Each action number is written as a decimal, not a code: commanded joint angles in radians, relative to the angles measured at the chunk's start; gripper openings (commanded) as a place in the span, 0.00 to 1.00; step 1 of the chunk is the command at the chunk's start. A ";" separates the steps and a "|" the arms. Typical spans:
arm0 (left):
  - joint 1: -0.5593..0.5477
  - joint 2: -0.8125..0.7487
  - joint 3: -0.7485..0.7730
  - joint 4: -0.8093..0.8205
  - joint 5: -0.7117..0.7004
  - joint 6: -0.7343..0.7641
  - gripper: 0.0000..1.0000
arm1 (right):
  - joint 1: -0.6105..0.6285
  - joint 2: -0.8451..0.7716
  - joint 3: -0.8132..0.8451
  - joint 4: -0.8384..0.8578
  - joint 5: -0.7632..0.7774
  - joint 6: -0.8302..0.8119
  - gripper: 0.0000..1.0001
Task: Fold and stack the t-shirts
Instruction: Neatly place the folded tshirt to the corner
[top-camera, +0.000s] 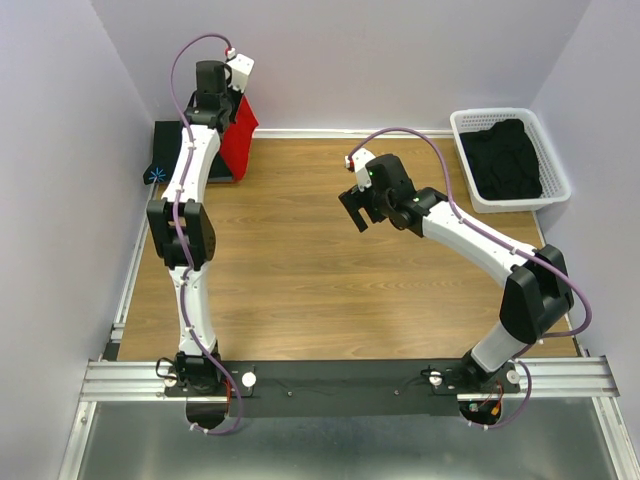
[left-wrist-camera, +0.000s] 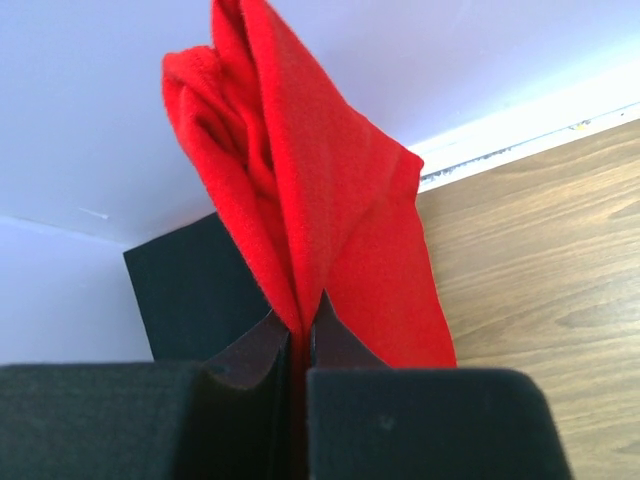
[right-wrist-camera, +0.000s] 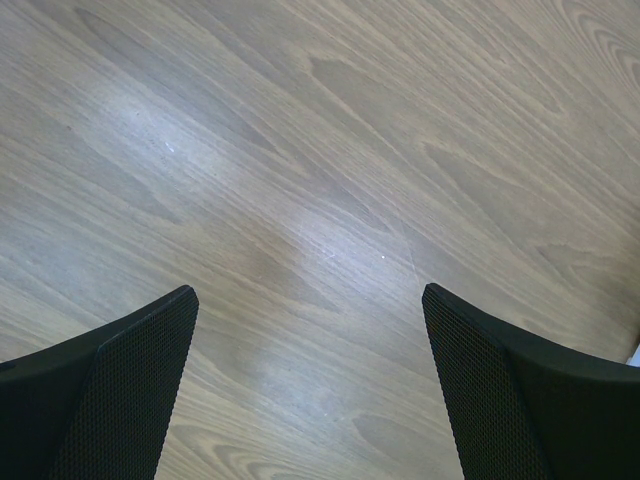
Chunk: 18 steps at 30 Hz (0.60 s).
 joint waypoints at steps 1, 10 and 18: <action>0.011 -0.079 0.049 0.007 0.027 0.000 0.00 | -0.006 -0.022 0.003 -0.013 0.018 -0.003 1.00; 0.018 -0.076 0.075 -0.010 0.048 -0.008 0.00 | -0.006 -0.017 0.006 -0.018 0.016 -0.001 1.00; 0.044 -0.056 0.073 -0.003 0.054 -0.008 0.00 | -0.006 -0.010 0.008 -0.021 0.011 0.000 1.00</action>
